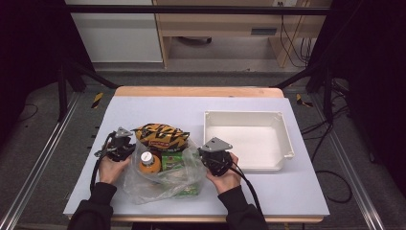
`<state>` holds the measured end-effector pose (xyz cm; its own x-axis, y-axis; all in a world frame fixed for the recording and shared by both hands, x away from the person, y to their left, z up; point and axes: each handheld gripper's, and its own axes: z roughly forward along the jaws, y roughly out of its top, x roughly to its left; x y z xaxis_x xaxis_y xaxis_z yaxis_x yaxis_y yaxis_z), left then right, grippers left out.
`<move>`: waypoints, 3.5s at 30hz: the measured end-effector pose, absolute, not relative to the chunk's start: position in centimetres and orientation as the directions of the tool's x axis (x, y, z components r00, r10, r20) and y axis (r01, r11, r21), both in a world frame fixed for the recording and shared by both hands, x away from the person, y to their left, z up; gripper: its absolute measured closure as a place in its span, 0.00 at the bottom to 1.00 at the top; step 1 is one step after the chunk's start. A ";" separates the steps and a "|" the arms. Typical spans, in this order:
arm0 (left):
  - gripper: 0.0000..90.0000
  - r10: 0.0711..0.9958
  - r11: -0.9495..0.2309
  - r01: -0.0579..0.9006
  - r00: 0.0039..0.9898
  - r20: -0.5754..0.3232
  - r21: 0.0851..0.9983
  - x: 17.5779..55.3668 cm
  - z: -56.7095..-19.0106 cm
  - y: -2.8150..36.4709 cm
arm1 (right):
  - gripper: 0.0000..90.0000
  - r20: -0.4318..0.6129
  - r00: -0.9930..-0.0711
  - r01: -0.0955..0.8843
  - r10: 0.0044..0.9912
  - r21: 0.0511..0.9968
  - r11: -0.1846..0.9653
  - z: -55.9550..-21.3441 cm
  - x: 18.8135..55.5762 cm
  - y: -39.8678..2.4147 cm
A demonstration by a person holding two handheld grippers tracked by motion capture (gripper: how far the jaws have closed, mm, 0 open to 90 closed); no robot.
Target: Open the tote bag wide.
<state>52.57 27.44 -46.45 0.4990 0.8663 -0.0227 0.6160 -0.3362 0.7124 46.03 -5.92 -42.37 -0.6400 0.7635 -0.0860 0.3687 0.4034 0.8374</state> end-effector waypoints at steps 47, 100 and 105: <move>0.96 0.830 -0.191 0.480 0.545 -0.120 0.856 40.3 -41.4 28.9 | 0.99 0.004 -0.818 0.270 0.575 0.885 0.379 -40.8 39.8 -7.2; 0.99 0.809 -0.320 0.567 0.581 -0.093 0.759 40.7 -47.1 27.2 | 1.00 0.035 -0.703 0.333 0.710 0.898 0.286 -40.0 41.7 -8.1; 0.99 0.813 -0.325 0.568 0.576 -0.084 0.756 40.7 -47.1 27.2 | 1.00 0.041 -0.687 0.420 0.726 0.837 0.350 -43.9 40.8 -9.0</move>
<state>40.67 27.17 -47.10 0.5764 0.8129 -0.0836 0.5679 -0.3249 0.7562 40.79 -9.01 -43.86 -0.6867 0.7258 0.0411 0.4199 0.3499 0.8374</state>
